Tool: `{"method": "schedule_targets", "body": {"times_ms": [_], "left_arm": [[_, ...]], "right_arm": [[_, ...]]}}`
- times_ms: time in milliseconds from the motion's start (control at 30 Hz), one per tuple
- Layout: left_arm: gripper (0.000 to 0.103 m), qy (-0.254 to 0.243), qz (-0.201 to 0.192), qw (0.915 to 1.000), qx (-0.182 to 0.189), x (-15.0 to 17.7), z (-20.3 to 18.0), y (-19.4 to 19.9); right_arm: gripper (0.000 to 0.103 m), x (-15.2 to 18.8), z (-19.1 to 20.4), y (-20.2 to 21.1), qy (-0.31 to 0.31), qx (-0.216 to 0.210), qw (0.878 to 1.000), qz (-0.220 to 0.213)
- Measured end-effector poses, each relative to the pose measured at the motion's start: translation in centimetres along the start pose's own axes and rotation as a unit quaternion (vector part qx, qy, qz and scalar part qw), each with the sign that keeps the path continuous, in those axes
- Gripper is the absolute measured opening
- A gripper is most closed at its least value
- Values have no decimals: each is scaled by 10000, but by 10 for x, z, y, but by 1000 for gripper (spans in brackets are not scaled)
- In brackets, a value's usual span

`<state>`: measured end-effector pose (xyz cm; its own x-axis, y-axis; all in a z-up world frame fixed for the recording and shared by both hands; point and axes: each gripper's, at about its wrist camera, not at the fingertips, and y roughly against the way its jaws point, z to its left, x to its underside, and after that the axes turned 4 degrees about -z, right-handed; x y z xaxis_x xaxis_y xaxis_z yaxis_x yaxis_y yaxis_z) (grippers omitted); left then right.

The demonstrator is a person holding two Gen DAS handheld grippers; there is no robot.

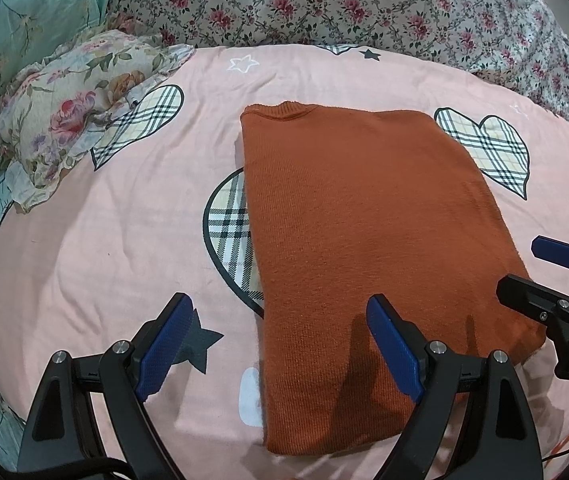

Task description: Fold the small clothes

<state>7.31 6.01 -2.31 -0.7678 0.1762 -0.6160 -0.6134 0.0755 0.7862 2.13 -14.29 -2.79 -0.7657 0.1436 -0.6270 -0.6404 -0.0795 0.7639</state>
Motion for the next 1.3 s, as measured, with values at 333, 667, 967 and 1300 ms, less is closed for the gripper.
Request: {"method": "schedule_targets", "body": {"times_ms": [333,667,967,1300], "left_arm": [[89,4,-4,10000,5,0,1,0],[90,18,-4,10000,7,-1,1,0],[90,21,-15,10000,6,-1,0,1],[91,29,-20,10000,16,-3,-2,3]], "right_arm": [[90,-1,1,0,-1,2,10000,-12],[90,-1,3,0,-1,7,10000,-11],[90,-1,5,1,-4,1,10000,-29],[90,-1,4,2,-35,12,10000,-60]]}}
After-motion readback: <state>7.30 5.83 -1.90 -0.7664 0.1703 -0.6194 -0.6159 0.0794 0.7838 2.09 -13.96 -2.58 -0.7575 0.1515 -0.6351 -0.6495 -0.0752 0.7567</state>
